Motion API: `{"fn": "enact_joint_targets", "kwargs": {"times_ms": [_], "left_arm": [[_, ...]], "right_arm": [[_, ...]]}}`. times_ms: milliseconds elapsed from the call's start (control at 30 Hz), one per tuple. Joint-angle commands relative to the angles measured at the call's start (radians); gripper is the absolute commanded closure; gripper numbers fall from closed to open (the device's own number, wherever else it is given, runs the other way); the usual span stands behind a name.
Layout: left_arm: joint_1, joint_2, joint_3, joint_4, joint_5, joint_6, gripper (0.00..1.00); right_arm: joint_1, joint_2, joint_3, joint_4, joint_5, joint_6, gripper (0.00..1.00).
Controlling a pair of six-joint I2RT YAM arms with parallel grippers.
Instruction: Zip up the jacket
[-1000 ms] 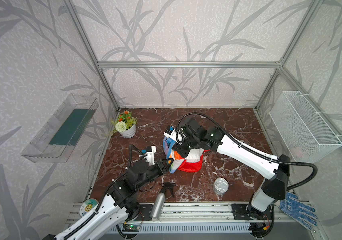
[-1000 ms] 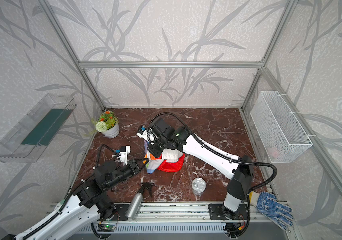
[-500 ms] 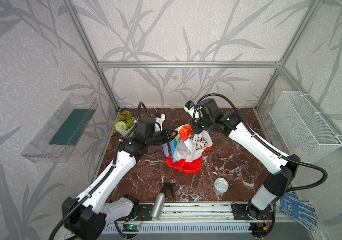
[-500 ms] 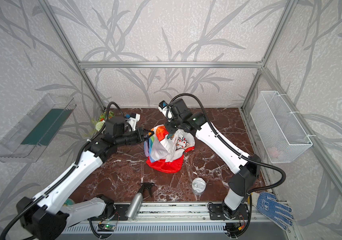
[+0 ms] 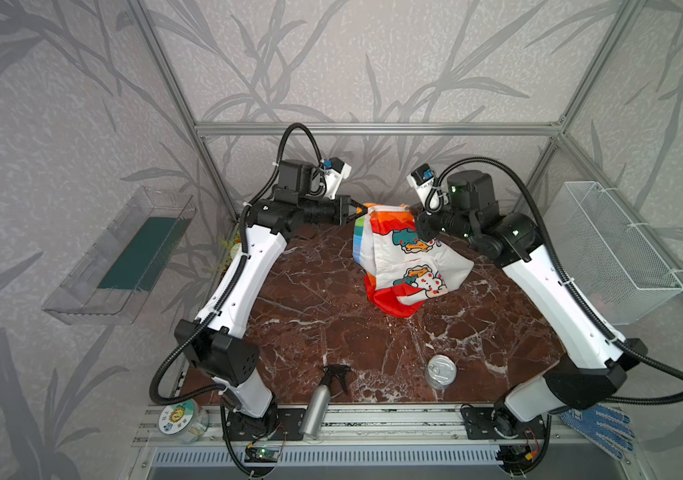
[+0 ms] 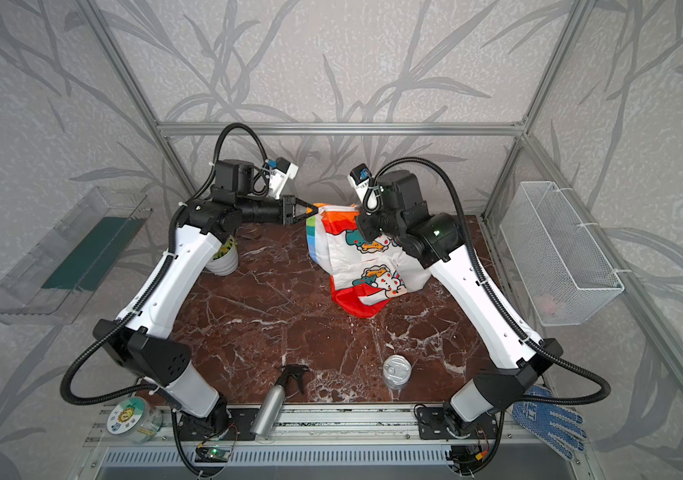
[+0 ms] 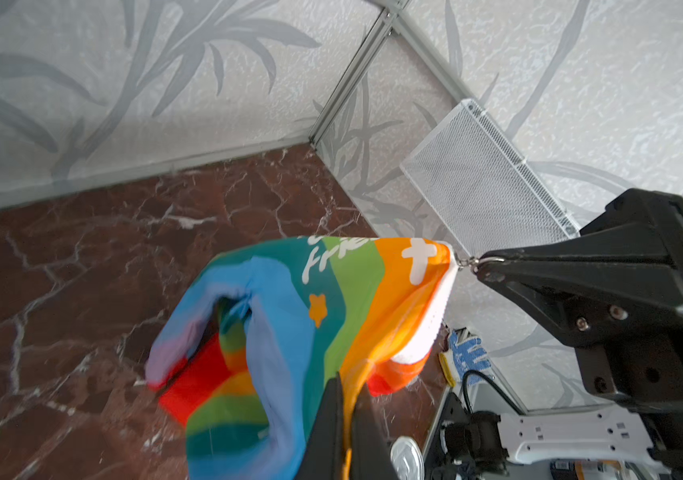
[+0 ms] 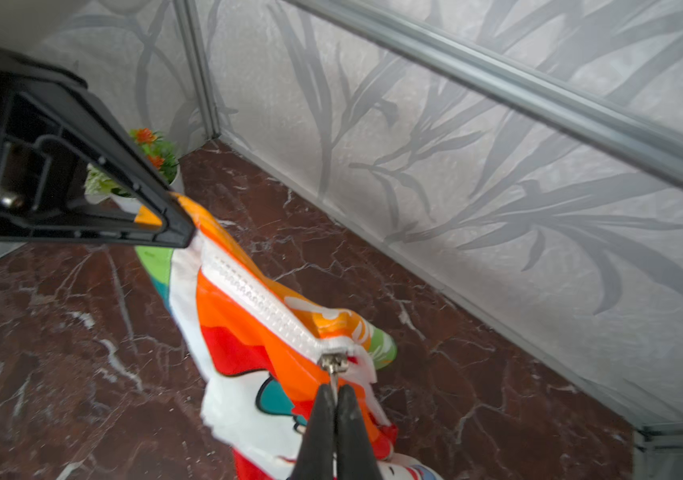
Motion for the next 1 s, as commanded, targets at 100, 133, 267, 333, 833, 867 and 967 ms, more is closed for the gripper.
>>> {"fn": "enact_joint_targets", "kwargs": {"times_ms": [100, 133, 267, 333, 833, 867, 967], "left_arm": [[0.117, -0.174, -0.455, -0.168, -0.105, 0.169, 1.0], [0.118, -0.189, -0.528, -0.175, -0.116, 0.178, 1.0], [0.12, -0.243, -0.741, -0.119, -0.171, 0.138, 1.0], [0.122, -0.261, -0.8, -0.125, -0.215, 0.125, 1.0], [0.171, -0.22, -0.83, -0.182, -0.358, 0.098, 1.0], [0.18, -0.223, -0.834, -0.177, -0.354, 0.098, 1.0], [0.195, -0.222, -0.825, -0.182, -0.346, 0.1, 1.0]], "right_arm": [[0.076, -0.069, -0.433, 0.191, -0.1, 0.297, 1.0], [0.076, -0.056, -0.483, 0.253, -0.129, 0.334, 1.0], [0.072, 0.02, -0.605, 0.347, -0.175, 0.409, 1.0], [0.062, 0.061, -0.601, 0.342, -0.168, 0.402, 1.0], [-0.053, 0.082, -0.506, 0.181, -0.03, 0.327, 1.0], [-0.061, 0.071, -0.511, 0.177, -0.015, 0.331, 1.0], [-0.073, 0.038, -0.539, 0.185, 0.019, 0.336, 1.0]]}}
